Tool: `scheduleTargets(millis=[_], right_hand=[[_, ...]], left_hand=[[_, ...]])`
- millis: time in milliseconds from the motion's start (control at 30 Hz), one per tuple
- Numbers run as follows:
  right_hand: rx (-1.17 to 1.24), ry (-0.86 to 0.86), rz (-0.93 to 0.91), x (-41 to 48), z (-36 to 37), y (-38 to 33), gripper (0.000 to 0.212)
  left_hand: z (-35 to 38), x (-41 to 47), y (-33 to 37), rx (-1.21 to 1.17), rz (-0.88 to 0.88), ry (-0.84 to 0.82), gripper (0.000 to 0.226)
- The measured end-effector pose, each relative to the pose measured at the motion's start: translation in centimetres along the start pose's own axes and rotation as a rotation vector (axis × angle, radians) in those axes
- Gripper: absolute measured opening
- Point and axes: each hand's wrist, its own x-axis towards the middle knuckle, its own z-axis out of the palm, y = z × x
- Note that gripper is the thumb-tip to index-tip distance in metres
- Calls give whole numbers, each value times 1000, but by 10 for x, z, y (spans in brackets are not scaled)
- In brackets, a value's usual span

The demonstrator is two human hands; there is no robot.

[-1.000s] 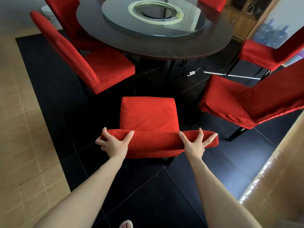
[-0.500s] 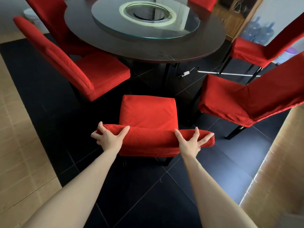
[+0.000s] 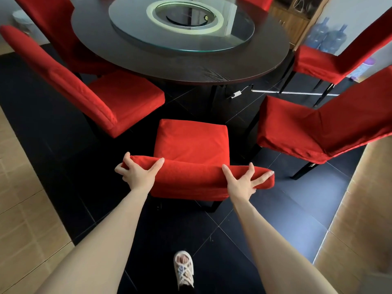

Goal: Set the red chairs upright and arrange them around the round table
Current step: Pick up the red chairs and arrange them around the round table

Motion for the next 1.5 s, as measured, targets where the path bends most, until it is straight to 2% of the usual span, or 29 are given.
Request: scheduleTargets(millis=[1500], right_hand=[[-21, -18, 0, 156, 105, -119, 101]], left_hand=[[71, 190, 99, 17, 32, 16, 103]])
